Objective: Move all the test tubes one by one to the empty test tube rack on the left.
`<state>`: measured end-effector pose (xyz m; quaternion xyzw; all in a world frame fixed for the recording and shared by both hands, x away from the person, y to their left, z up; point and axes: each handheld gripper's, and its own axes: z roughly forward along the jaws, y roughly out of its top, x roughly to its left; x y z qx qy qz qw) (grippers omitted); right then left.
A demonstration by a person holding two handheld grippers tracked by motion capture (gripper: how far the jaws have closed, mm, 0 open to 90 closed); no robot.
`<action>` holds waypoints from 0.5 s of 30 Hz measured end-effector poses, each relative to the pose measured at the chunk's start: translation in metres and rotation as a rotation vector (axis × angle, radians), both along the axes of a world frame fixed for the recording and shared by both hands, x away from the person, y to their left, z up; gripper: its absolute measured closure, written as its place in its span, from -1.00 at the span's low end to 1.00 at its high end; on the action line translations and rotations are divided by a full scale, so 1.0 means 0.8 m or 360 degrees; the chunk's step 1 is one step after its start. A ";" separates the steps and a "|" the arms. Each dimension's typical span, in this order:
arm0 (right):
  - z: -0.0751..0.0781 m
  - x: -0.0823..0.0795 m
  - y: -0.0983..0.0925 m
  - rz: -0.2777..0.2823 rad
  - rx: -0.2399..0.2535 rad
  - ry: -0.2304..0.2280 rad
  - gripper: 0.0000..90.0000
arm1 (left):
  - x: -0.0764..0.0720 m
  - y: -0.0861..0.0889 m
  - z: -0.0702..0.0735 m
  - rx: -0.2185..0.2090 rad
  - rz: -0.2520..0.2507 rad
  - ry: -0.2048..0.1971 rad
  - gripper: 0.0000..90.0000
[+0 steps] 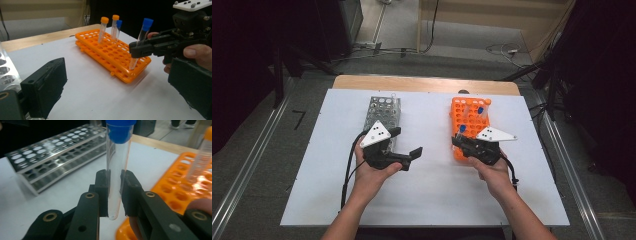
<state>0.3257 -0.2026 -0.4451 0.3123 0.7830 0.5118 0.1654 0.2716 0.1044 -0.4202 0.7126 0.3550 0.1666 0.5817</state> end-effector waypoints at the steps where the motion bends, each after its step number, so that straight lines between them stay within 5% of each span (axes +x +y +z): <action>1: 0.000 -0.003 0.004 0.0015 0.0002 0.0008 0.65 | 0.000 -0.002 0.000 0.0001 -0.0006 0.0000 -0.94; 9: -0.002 -0.020 0.029 0.0152 0.0001 0.0030 0.65 | -0.002 -0.016 -0.002 0.0008 -0.0070 0.0003 -0.79; 15: -0.002 -0.041 0.057 0.0282 -0.0037 0.0024 0.65 | -0.007 -0.031 -0.002 0.0004 -0.0154 -0.0024 -0.21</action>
